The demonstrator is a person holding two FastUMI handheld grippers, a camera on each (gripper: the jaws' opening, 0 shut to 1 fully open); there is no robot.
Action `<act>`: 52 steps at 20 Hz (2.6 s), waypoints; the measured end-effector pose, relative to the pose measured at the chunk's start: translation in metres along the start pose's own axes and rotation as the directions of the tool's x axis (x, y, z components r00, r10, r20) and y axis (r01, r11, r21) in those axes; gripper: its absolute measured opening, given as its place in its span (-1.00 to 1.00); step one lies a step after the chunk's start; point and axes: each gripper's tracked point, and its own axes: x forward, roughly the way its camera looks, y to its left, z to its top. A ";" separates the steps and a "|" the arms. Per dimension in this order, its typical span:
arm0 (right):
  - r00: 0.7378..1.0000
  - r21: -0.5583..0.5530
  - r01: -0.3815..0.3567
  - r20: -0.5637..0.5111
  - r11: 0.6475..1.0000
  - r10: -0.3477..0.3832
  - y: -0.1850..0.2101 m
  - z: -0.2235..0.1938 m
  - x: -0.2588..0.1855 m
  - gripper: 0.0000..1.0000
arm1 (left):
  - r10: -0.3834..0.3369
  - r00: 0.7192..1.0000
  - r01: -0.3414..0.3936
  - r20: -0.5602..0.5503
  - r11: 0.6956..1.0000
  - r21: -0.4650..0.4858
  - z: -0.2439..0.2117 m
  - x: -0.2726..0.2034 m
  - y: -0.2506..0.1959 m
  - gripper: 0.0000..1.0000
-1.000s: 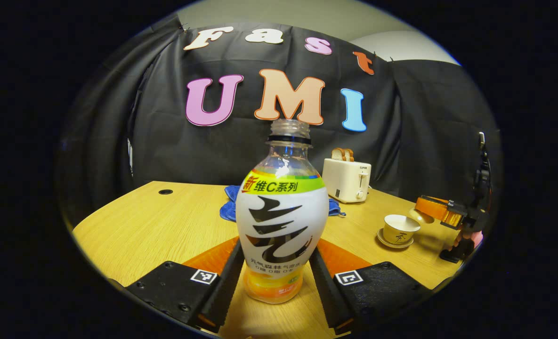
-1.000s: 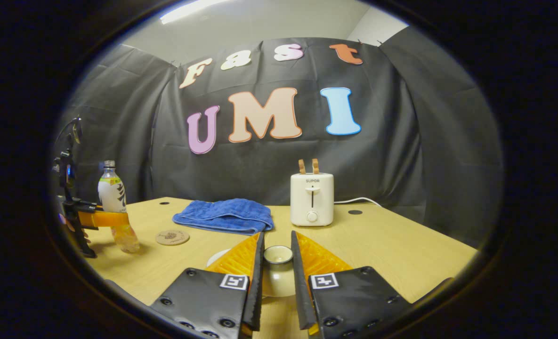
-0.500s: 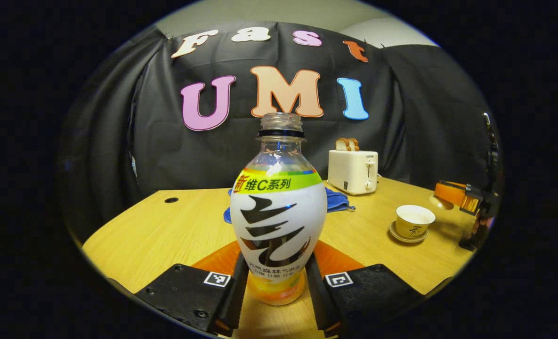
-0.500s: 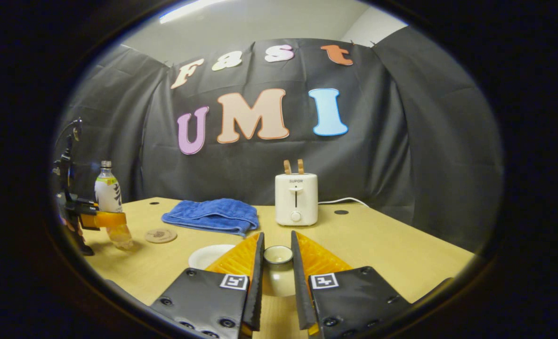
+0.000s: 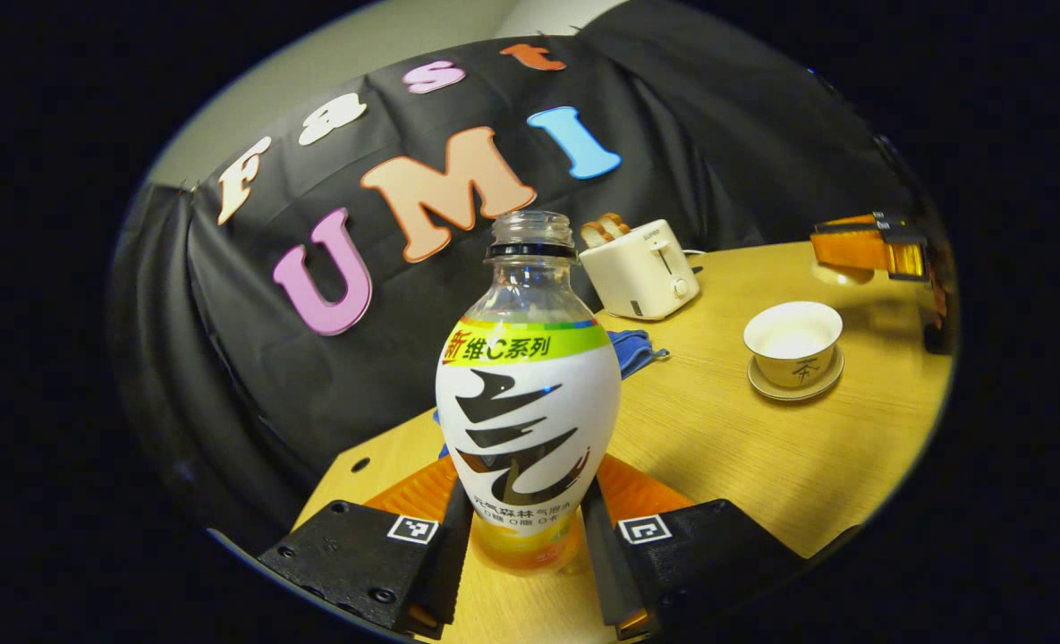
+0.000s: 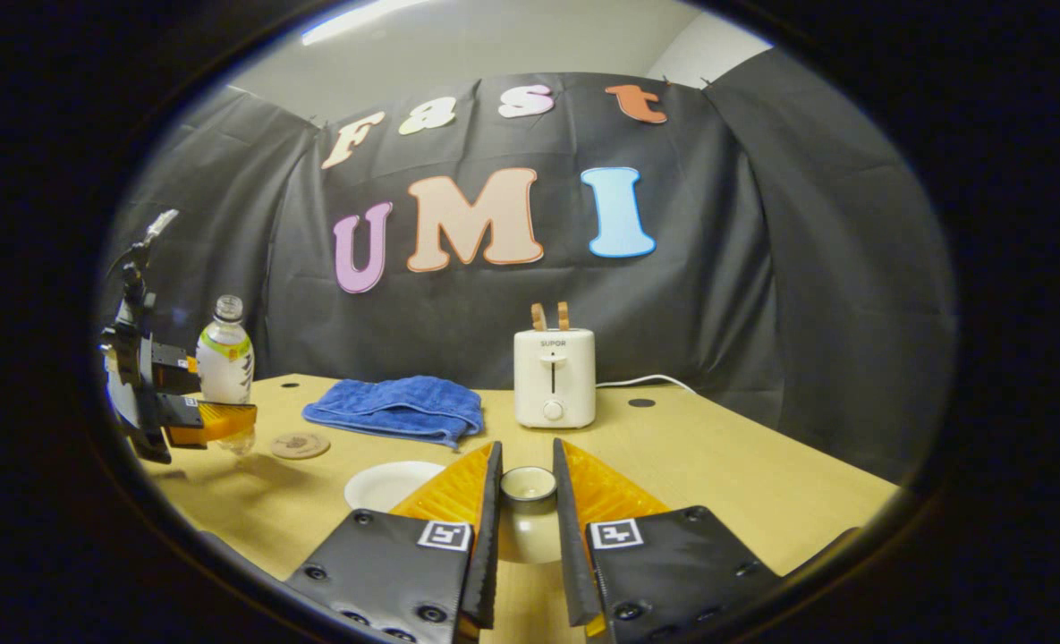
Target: Open the teacup lid with one hand, grasp the water bottle and pour water into the teacup with the other hand; after pouring, place the water bottle on the coaster and then close the teacup lid.
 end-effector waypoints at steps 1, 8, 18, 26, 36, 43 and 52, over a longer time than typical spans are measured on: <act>1.000 0.000 0.005 0.000 1.000 -0.005 -0.003 0.000 0.000 -0.34 | -0.002 1.000 0.002 0.000 0.998 0.061 0.004 0.003 -0.002 0.15; 0.999 -0.001 0.046 0.003 0.999 -0.046 -0.023 0.001 -0.002 -0.34 | -0.071 0.997 0.083 -0.042 0.886 0.456 0.013 0.020 -0.035 0.12; 0.998 -0.002 0.067 0.007 0.998 -0.067 -0.034 0.001 -0.001 -0.34 | -0.111 0.989 0.147 -0.100 0.615 0.775 0.016 0.048 -0.053 0.11; 0.998 -0.002 0.068 0.008 0.998 -0.068 -0.034 0.001 0.000 -0.34 | -0.097 0.989 0.141 -0.110 0.418 0.897 0.027 0.058 -0.046 0.10; 0.998 -0.002 0.068 0.009 0.998 -0.067 -0.033 0.000 -0.001 -0.33 | -0.086 0.988 0.142 -0.126 0.227 0.964 0.040 0.064 -0.037 0.10; 0.998 -0.002 0.067 0.010 0.998 -0.067 -0.033 0.000 -0.003 -0.34 | -0.074 0.991 0.120 -0.112 0.118 0.986 0.050 0.065 -0.032 0.11; 0.998 -0.002 0.067 0.007 0.998 -0.067 -0.033 0.001 -0.007 -0.34 | -0.073 0.993 0.097 -0.095 0.018 0.995 0.067 0.063 -0.036 0.10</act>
